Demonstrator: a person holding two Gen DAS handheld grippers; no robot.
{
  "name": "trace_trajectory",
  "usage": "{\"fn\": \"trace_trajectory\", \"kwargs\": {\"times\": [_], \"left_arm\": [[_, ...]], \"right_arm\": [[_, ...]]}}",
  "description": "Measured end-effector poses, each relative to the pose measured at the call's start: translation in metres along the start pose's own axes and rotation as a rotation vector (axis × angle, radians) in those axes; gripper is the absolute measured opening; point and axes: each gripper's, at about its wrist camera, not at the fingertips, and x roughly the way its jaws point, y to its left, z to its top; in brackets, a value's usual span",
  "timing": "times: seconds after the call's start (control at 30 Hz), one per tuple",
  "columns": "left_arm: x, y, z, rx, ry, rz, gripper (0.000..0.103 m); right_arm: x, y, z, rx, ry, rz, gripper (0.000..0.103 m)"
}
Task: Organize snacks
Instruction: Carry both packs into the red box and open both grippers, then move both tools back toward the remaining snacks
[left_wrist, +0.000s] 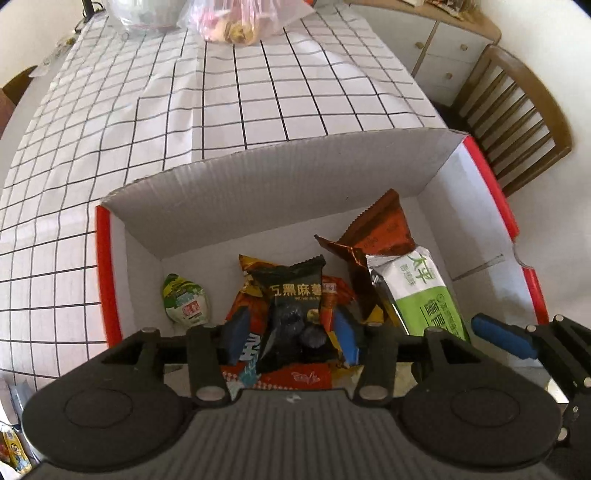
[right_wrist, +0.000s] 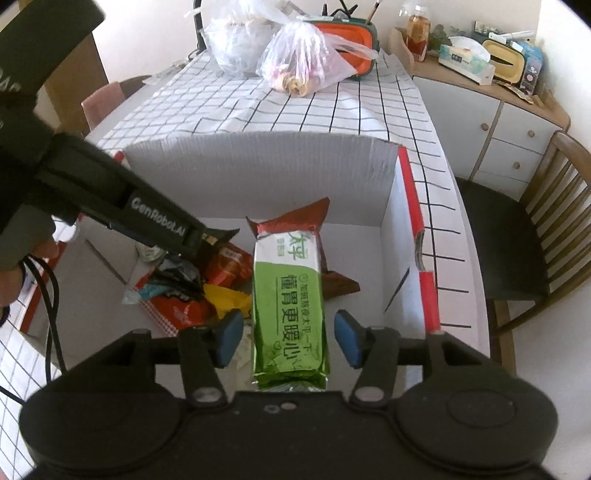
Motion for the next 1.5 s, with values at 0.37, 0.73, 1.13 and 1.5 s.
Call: {"fn": "trace_trajectory", "kwargs": {"times": [0.37,0.73,1.13,1.5], "left_arm": [[-0.049,0.015,-0.03,-0.021,-0.107,-0.062,0.049],[-0.109,0.037,-0.075,-0.024,-0.253,-0.094,0.055],[-0.158,0.074,-0.129,-0.03,-0.408,-0.073,0.066],[-0.179,0.117,-0.184,-0.052,-0.493,-0.047,0.075]], "right_arm": [[-0.046,0.014,-0.004,0.023,-0.082,0.042,0.063],[-0.088,0.041,-0.01,-0.001,-0.17,0.08,0.071],[-0.118,0.083,-0.016,-0.019,-0.244,0.164,0.081],[-0.123,0.132,-0.026,-0.074,-0.281,0.23,0.092]]}}
